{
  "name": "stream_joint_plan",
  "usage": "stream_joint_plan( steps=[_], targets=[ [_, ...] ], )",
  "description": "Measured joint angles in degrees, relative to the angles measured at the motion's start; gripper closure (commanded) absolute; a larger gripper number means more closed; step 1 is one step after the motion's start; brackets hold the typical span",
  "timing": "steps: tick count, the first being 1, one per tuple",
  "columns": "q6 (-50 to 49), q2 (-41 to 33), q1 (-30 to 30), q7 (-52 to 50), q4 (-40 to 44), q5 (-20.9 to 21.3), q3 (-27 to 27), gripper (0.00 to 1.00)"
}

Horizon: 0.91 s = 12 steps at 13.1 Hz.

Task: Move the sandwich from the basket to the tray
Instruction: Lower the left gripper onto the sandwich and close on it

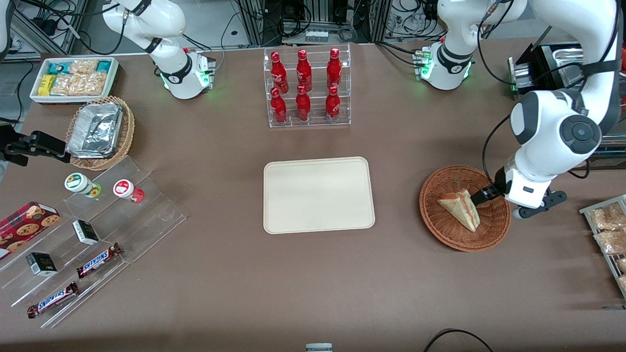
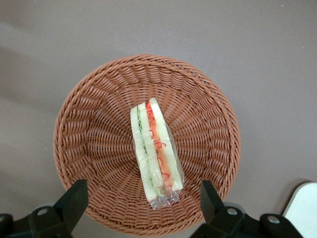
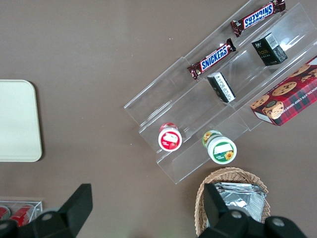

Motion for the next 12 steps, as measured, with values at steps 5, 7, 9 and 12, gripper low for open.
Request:
stream_joint_plan(
  steps=[5,7,9,12],
  targets=[
    [4.3,3.0,-2.2,-4.6,-1.7,0.0,-0.3,0.00],
    [6.6,3.5,-2.2,-4.7,-3.2,0.0,-0.3,0.00],
    [8.8,3.8,-2.2,-4.7,-5.3,0.0,-0.2,0.00],
    [9.6,4.0,-2.2,-4.7,-6.9,0.0,-0.2,0.00]
  ],
)
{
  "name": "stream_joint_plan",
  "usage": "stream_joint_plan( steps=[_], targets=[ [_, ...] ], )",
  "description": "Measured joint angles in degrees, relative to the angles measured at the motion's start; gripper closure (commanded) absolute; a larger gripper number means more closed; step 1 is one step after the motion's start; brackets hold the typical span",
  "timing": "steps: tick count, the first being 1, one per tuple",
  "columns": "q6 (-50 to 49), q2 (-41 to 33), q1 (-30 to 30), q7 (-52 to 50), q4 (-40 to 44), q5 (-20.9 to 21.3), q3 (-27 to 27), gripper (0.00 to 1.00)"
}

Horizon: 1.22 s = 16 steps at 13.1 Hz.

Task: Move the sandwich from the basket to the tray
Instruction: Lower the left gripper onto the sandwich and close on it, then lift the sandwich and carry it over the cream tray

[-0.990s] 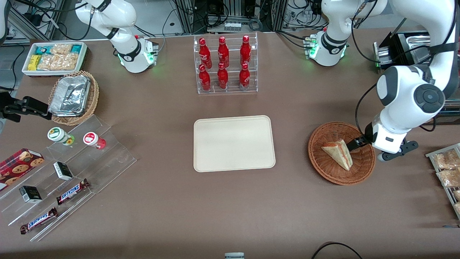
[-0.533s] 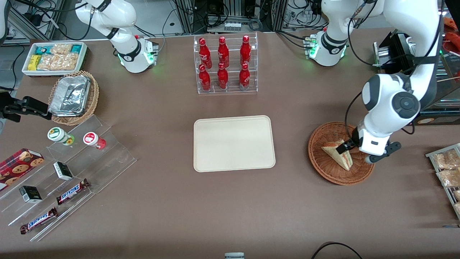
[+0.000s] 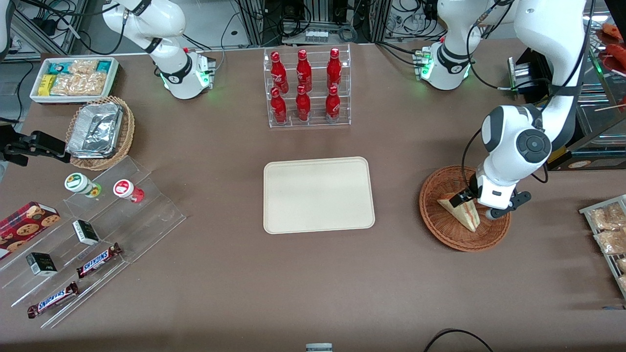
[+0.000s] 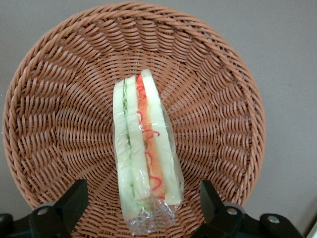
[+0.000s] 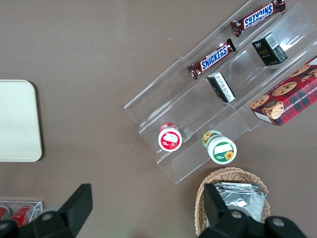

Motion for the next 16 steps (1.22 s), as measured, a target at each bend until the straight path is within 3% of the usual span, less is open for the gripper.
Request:
stream_joint_plan(
  steps=[7,8,10,11,16],
  targets=[
    [2.8,2.3,0.0,-0.1,-0.4,0.0,0.0,0.02],
    [3.3,2.6,0.0,-0.1,-0.4,0.0,0.0,0.14],
    [3.9,3.0,0.0,-0.6,-0.4,0.0,0.0,0.78],
    [3.9,3.0,0.0,-0.9,-0.4,0.0,0.0,1.00],
    [3.3,2.7,0.0,-1.2,0.2,0.0,0.0,1.00]
  ],
)
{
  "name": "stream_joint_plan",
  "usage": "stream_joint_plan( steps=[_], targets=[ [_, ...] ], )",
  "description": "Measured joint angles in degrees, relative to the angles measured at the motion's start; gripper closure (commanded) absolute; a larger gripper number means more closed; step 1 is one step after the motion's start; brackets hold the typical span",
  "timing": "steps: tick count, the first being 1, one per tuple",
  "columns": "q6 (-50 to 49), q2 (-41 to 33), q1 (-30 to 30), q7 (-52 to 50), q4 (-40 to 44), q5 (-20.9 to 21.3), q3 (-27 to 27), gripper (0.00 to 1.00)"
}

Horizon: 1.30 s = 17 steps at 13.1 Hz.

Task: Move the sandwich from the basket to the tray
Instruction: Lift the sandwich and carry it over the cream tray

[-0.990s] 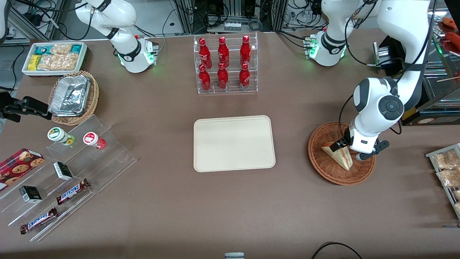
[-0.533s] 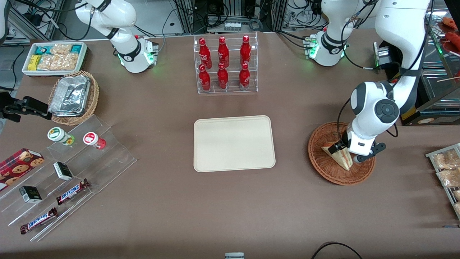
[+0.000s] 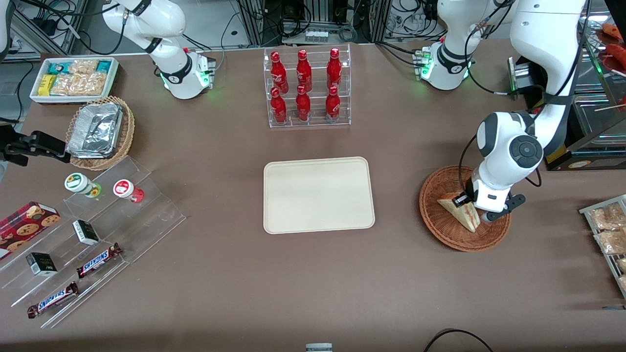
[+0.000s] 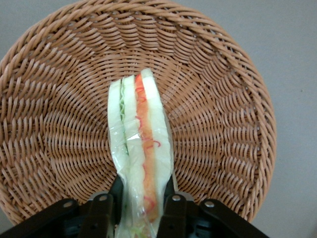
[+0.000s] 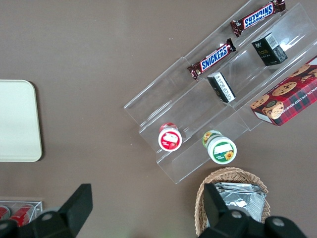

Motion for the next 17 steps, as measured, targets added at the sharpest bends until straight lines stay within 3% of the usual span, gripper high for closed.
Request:
stream_joint_plan(
  steps=[4,8,12,17],
  targets=[
    [-18.1,-3.1,-1.0,0.6,10.0,0.0,-0.2,1.00],
    [-33.7,-4.4,-8.3,0.7,25.7,-0.4,-0.8,1.00],
    [-35.3,0.6,-18.7,-0.1,33.2,-3.2,-2.1,1.00],
    [-32.1,13.9,-30.1,-3.2,41.7,-3.8,-2.3,1.00]
  ],
)
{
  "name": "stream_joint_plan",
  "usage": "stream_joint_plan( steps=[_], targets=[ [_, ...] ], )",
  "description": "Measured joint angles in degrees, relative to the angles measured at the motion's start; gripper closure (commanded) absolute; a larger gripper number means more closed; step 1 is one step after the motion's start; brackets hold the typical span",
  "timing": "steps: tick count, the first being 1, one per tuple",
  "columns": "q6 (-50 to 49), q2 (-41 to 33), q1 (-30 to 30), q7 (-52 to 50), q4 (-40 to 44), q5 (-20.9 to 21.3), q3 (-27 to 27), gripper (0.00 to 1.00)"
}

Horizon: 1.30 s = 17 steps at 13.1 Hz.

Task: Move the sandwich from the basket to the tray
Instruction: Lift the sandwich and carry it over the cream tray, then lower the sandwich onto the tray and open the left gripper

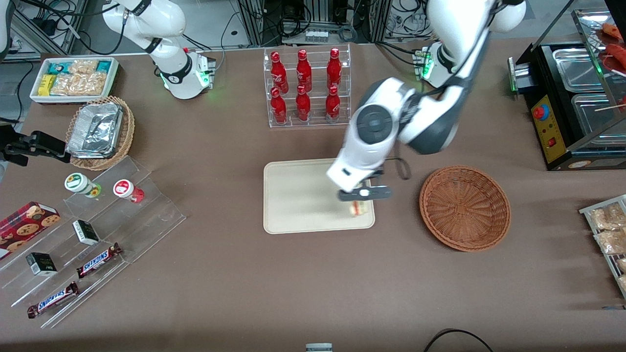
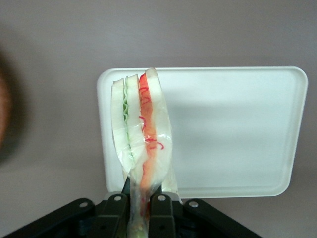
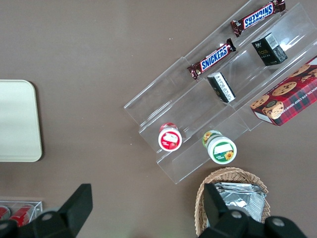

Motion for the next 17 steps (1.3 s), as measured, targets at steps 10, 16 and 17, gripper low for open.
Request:
stream_joint_plan(
  steps=[10,16,17],
  targets=[
    [11.5,13.6,-8.9,0.0,2.1,0.8,0.1,1.00],
    [11.5,14.2,-9.0,0.0,2.7,1.3,0.2,0.00],
    [11.5,14.0,-9.0,0.0,3.2,1.3,0.4,0.00]
  ],
)
